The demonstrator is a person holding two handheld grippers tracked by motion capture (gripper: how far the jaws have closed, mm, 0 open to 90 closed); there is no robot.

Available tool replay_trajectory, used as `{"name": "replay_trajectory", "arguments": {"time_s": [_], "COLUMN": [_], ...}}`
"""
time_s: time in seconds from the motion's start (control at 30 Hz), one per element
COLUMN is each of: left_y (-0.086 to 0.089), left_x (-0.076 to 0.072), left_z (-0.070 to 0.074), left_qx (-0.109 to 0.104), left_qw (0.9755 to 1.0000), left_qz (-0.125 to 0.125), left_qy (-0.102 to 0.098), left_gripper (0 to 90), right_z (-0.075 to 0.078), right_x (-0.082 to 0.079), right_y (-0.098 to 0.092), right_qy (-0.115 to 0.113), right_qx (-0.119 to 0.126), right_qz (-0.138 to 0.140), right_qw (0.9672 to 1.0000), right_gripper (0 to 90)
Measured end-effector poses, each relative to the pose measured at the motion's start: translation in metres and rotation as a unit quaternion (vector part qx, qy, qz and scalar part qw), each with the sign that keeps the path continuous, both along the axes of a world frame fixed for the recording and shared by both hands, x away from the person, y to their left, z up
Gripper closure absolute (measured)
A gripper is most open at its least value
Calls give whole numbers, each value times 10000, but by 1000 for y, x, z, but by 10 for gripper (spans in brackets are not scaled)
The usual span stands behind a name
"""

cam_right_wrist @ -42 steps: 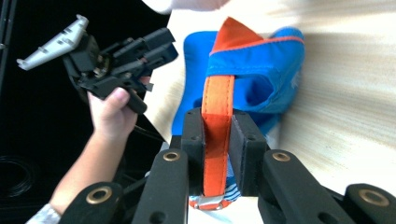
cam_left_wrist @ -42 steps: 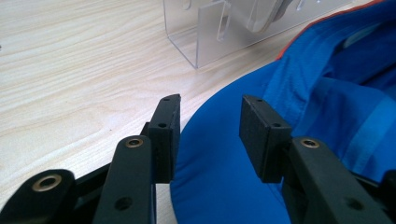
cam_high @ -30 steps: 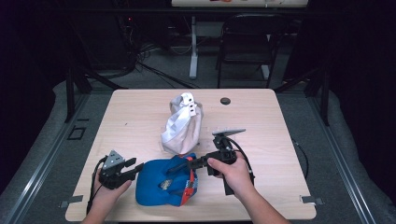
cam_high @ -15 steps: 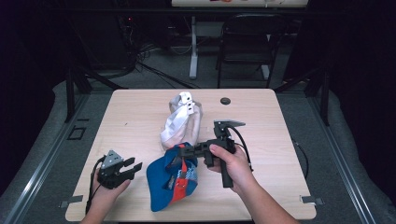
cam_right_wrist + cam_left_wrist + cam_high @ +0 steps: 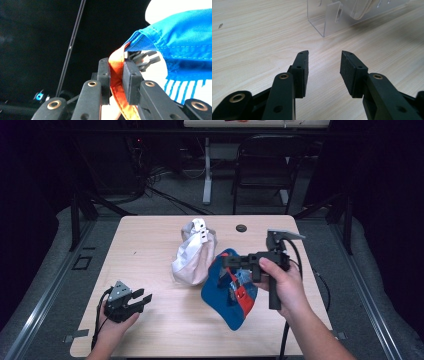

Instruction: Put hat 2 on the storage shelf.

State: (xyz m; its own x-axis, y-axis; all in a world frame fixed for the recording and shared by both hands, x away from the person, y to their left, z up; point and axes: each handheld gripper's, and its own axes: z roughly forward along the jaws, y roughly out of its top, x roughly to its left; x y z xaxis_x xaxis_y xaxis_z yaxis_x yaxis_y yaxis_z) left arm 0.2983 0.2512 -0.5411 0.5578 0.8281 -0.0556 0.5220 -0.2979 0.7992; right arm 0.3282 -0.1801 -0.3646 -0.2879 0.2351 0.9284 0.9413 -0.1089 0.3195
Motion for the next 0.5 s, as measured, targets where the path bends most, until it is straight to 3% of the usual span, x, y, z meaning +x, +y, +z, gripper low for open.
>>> {"name": "replay_trajectory", "arguments": {"time_s": [0.1, 0.27, 0.5], "left_y": [0, 0, 0], "left_x": [0, 1, 0], "left_z": [0, 0, 0], "left_qx": [10, 14, 19], "left_qw": [10000, 10000, 10000], "left_qz": [-2, 5, -10], "left_qy": [6, 11, 6], "left_gripper": [590, 590, 590], "right_z": [8, 21, 38], "right_x": [4, 17, 41], "right_y": [-16, -36, -53], "right_qy": [-51, -42, -61], "right_qx": [-74, 18, 8], "right_qz": [-267, -666, -1265], "right_qw": [9996, 9978, 9919], "right_gripper": [781, 780, 780]}}
